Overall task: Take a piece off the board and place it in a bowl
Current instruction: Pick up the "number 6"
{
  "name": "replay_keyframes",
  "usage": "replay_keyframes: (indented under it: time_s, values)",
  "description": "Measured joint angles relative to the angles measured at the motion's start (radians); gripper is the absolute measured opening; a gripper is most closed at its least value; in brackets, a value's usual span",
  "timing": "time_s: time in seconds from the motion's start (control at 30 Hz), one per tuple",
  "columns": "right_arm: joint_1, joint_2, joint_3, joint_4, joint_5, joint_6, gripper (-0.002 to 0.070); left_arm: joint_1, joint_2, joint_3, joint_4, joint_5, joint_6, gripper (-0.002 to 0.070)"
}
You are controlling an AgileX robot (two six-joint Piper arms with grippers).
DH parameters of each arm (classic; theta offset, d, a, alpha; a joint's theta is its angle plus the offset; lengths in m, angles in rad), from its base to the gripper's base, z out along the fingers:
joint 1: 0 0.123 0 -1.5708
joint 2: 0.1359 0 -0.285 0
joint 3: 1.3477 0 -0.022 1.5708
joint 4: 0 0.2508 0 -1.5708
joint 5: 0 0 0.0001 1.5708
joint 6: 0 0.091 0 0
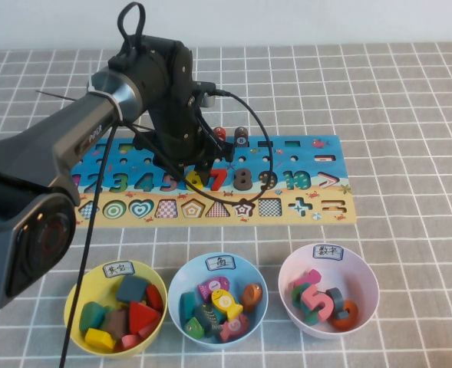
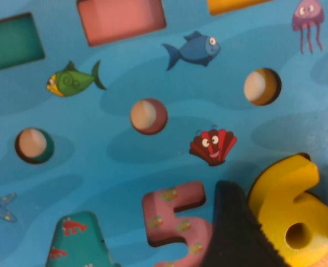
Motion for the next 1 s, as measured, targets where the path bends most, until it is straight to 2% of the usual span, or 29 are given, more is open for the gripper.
replay_keyframes:
  time_s: [0.73,1.0]
  values:
    - [0.000,-0.003,0.000,0.000,0.000,0.000,-0.0017,-0.002,0.000,0.000,0.000,0.019,-0.031,0.0340]
    - [0.000,-0.003,0.000,0.000,0.000,0.000,-0.0017,-0.006,0.000,0.000,0.002,0.022,-0.034,0.0259]
